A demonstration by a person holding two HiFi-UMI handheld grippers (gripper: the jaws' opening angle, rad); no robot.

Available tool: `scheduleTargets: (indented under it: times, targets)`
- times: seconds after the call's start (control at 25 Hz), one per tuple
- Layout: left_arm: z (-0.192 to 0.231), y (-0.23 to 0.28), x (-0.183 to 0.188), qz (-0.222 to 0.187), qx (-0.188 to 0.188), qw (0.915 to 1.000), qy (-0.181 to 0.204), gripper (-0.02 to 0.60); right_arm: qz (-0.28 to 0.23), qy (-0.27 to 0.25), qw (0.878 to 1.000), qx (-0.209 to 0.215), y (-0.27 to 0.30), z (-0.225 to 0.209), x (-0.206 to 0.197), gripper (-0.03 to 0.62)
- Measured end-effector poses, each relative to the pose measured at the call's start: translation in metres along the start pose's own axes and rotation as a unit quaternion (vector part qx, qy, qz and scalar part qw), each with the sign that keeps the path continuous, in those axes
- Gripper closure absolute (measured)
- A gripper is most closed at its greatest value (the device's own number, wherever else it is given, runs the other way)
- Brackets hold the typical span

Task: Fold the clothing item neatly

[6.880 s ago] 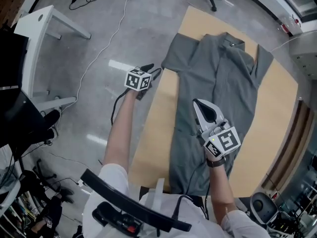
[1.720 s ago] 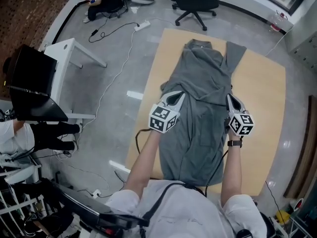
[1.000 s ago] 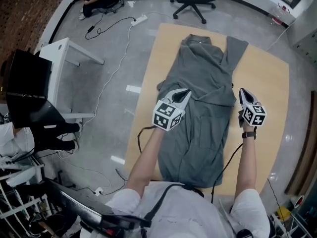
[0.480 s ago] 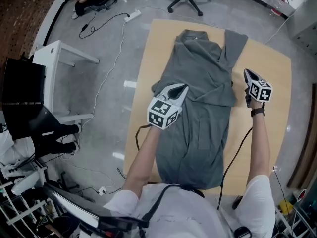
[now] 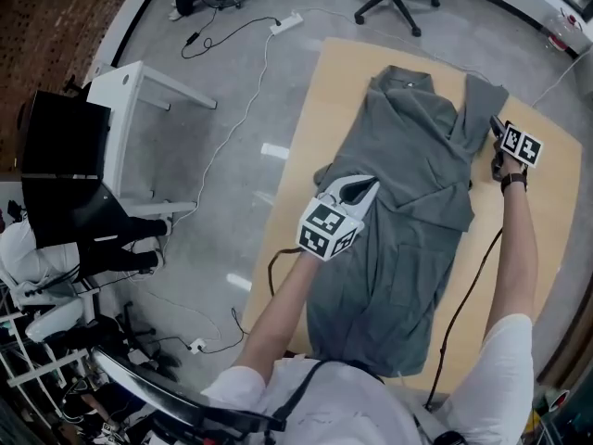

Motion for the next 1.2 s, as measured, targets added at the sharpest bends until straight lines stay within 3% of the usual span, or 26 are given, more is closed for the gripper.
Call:
scheduleTargets:
  times: [0.16,0.2,0.4,0.52,0.64,0.68,0.76,0.88,0.96,1.08,1.16,1.2]
  targets:
    - [0.006,0.004,-0.006,0.004,-0.001,1.0000,-0.001,0.582,0.014,0.020,0.999,-0.023,0.018,-0.017,-0.007,0.358]
    - [0.008,0.005,-0.008,0.005,0.000,1.0000,-0.002,0.582,0.020,0.014,0.999,-0.033,0.020,-0.018,-0.009,0.385]
    - [0.015,0.003,-0.015,0.010,0.000,0.9999,-0.010,0.581,0.034,-0.045,0.995,-0.078,0.020,-0.013,-0.012,0.401]
    - [0.016,0.004,-0.017,0.010,-0.001,0.9999,-0.012,0.581,0.043,-0.091,0.992,-0.072,0.024,-0.007,-0.011,0.445]
    - [0.017,0.004,-0.019,0.011,-0.001,0.9998,-0.015,0.581,0.062,-0.125,0.989,-0.057,0.030,0.001,-0.011,0.568]
    - [0.016,0.004,-0.020,0.011,-0.002,0.9998,-0.016,0.582,0.063,-0.121,0.989,-0.051,0.030,0.002,-0.013,0.569]
    - [0.014,0.001,-0.020,0.010,-0.003,0.9998,-0.019,0.582,0.039,-0.084,0.995,-0.029,0.025,0.004,-0.014,0.571]
    - [0.012,-0.007,-0.013,0.001,-0.002,0.9997,-0.022,0.582,-0.067,-0.032,0.997,0.008,0.000,0.018,0.006,0.572]
    - [0.013,-0.012,-0.008,-0.007,0.002,0.9996,-0.026,0.582,-0.117,-0.066,0.990,0.045,-0.021,0.046,0.027,0.572]
    - [0.016,-0.022,-0.005,-0.015,0.010,0.9991,-0.039,0.583,-0.134,-0.169,0.971,0.104,-0.049,0.114,0.045,0.572]
    - [0.019,-0.029,-0.005,-0.020,0.017,0.9986,-0.046,0.581,-0.116,-0.258,0.948,0.148,-0.061,0.172,0.041,0.572]
    - [0.021,-0.033,-0.004,-0.024,0.022,0.9982,-0.050,0.581,-0.099,-0.308,0.930,0.172,-0.063,0.205,0.032,0.572]
Point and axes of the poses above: the fingertips, and each gripper's own axes: y forward along the fingers, z to its left, x out of its top, the point moved 1 cm from there along -y, backward along the fingers, and after that the axes turned 15 degrees about x, right-handed, at the moved point
